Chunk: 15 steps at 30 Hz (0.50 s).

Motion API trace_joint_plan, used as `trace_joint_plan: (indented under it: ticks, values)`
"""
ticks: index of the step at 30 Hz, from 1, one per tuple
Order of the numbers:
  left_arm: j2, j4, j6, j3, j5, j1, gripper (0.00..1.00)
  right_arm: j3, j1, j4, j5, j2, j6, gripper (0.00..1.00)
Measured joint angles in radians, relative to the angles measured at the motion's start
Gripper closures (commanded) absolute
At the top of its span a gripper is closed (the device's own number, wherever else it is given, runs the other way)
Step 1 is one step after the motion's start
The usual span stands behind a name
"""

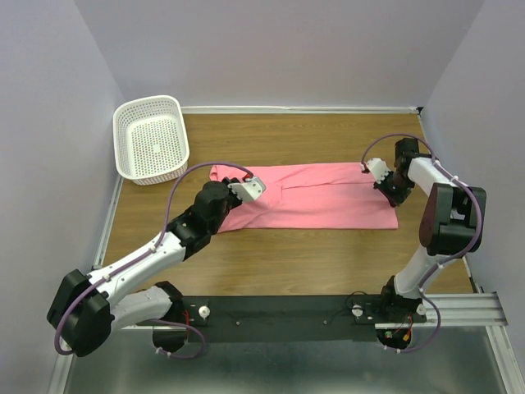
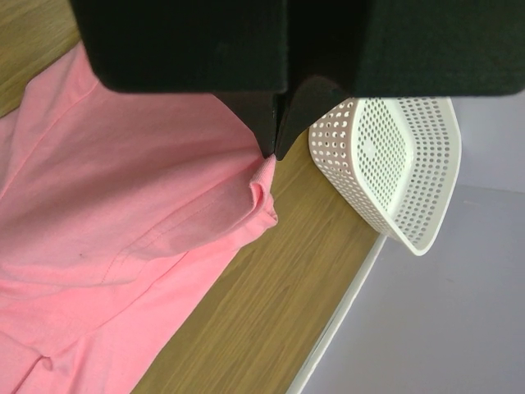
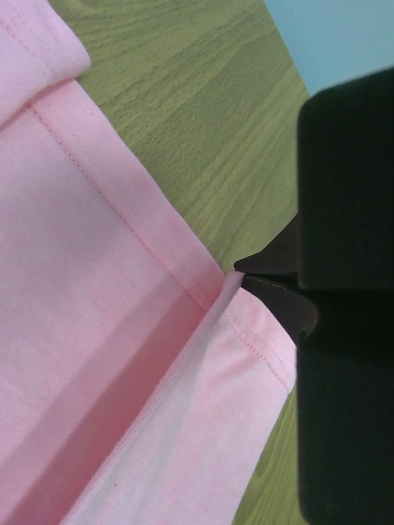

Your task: Fold and stack the t-shirts

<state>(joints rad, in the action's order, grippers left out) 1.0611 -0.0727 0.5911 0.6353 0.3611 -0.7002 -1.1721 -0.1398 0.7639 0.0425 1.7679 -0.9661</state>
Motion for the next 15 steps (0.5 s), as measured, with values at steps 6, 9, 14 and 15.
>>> trace_joint_plan:
  ticks: [6,9,14,15]
  values:
    - [-0.003,0.000,0.000,0.000,0.000,0.000,1.00,-0.004,0.000,-0.003,0.000,0.008,0.005,0.99]
    - [-0.002,0.000,0.002,0.000,0.000,0.000,1.00,-0.004,0.000,-0.003,0.000,0.008,0.005,0.99]
    - [0.006,0.000,0.008,0.002,0.000,0.001,1.00,-0.005,0.000,-0.004,0.000,0.014,0.005,0.97]
    - [0.008,0.000,0.010,0.003,0.000,0.001,1.00,-0.005,0.000,-0.004,0.000,0.015,0.006,0.96]
